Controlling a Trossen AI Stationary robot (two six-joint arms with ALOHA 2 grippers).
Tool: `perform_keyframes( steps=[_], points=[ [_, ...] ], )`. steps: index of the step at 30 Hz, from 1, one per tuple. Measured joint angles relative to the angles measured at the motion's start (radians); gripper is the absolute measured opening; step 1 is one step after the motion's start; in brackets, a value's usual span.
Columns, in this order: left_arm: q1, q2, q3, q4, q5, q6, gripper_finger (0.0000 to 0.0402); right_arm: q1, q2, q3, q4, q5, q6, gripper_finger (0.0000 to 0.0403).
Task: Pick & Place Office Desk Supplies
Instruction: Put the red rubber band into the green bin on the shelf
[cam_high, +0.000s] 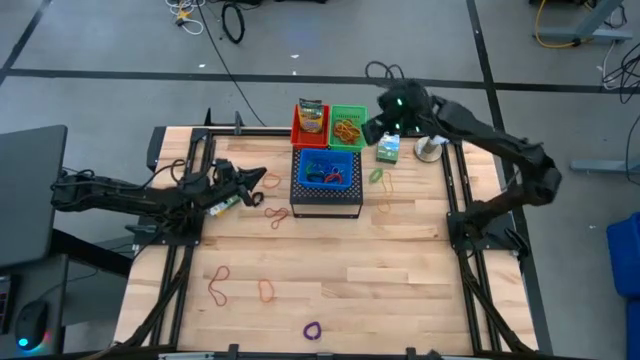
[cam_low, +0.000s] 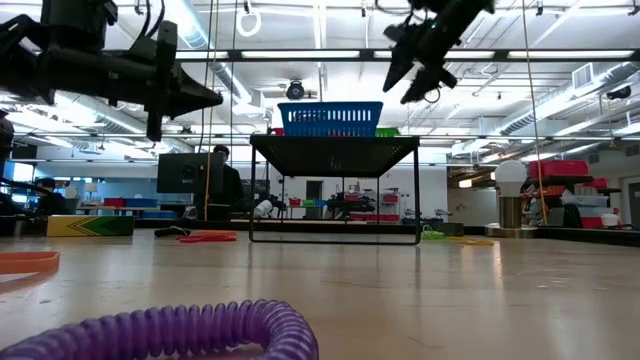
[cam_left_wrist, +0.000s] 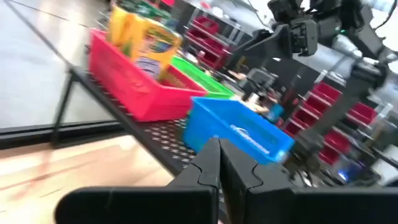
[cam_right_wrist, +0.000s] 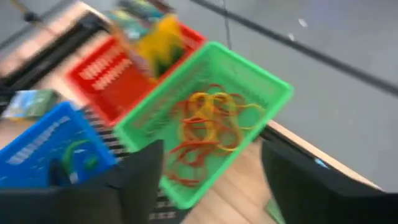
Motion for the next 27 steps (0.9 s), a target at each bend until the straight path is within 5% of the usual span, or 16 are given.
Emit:
perform_keyframes(
  steps=[5,12,20,27],
  points=[
    [0.002,0.011,0.062,-0.126,0.056,0.017,0.0012,0.113,-0.172,-0.247,0.225,0.119,-0.009,0.0157],
    [-0.012,0.016,0.305,-0.729,0.167,0.052,0.0005,0.261,-0.38,-0.407,0.226,0.24,0.006,0.0016],
    [-0.156,0.038,0.441,-1.09,0.259,-0.068,0.0004,0.394,-0.486,-0.426,0.14,0.39,-0.001,0.0015],
    [-0.437,0.152,0.439,-1.235,0.264,-0.363,0.0004,0.418,-0.496,-0.427,0.129,0.324,-0.005,0.0007]
  ],
)
